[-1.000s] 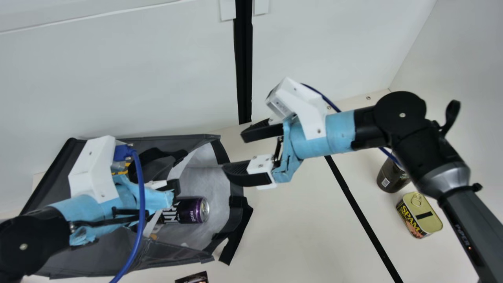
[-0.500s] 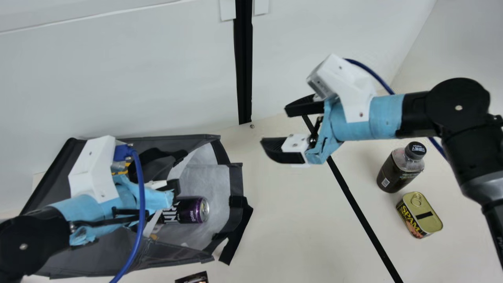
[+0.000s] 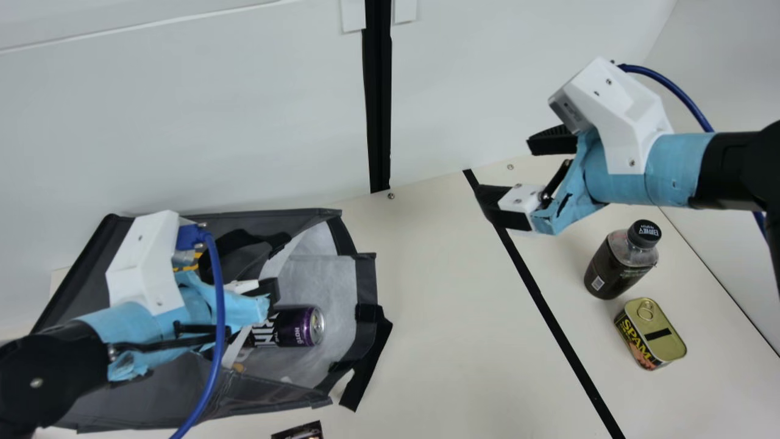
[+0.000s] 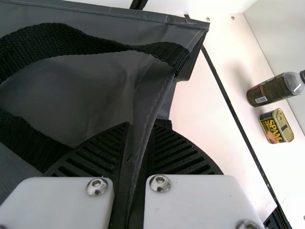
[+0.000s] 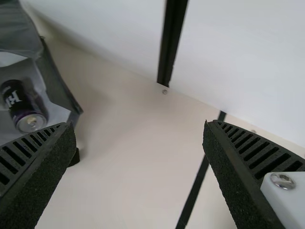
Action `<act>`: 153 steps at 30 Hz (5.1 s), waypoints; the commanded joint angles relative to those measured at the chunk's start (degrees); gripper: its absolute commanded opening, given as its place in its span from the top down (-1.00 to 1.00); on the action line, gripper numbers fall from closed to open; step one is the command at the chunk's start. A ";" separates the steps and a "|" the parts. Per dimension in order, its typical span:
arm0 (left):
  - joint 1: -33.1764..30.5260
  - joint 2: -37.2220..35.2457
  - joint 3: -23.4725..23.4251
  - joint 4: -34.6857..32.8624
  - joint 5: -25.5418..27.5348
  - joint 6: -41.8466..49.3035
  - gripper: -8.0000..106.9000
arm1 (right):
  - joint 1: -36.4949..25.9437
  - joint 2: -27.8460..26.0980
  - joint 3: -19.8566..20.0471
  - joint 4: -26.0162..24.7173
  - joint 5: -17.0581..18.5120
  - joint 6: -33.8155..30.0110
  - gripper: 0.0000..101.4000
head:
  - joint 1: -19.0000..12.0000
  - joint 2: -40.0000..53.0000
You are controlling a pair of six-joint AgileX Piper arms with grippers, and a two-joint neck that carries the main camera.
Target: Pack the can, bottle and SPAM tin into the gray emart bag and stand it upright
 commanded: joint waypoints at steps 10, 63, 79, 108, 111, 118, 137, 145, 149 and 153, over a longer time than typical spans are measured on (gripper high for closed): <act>0.00 0.00 0.00 0.00 0.00 0.00 1.00 | -3.85 -3.60 0.48 -9.80 -2.51 5.71 -0.87 | -1.30 -0.05; 0.00 0.00 0.00 0.00 0.00 0.00 1.00 | -13.83 -17.30 6.14 -31.81 1.45 24.49 -0.87 | -1.30 -0.05; 0.00 0.00 0.00 0.00 0.00 0.00 1.00 | -15.44 -15.25 5.55 -31.70 1.45 22.63 -0.87 | -1.30 -0.05; 0.00 0.00 0.00 0.00 0.00 0.00 1.00 | -17.52 -2.58 2.30 -32.06 0.40 20.88 -0.87 | -1.30 -0.05; 0.00 0.00 0.00 0.00 0.00 0.00 1.00 | -17.57 -1.02 2.26 -31.29 0.28 20.80 -0.87 | -1.30 -0.05; 0.00 0.00 0.00 0.00 0.00 0.00 1.00 | -17.94 2.68 1.82 -29.24 0.23 20.39 -0.87 | -1.30 -0.05; 0.00 0.00 0.00 0.00 0.00 0.00 1.00 | -17.29 11.63 1.31 -27.58 -0.88 19.03 -0.87 | -1.30 -0.05; 0.00 0.00 0.00 0.00 0.00 0.00 1.00 | -16.34 14.73 1.28 -27.79 -1.60 19.17 -0.87 | -1.30 -0.05; 0.00 0.00 0.00 0.00 0.00 0.00 1.00 | -15.86 16.03 1.32 -27.93 -1.94 19.31 -0.87 | -1.30 -0.05; 0.00 0.00 0.00 0.00 0.00 0.00 1.00 | -15.54 17.18 1.33 -27.98 -2.17 19.43 -0.87 | -1.30 -0.05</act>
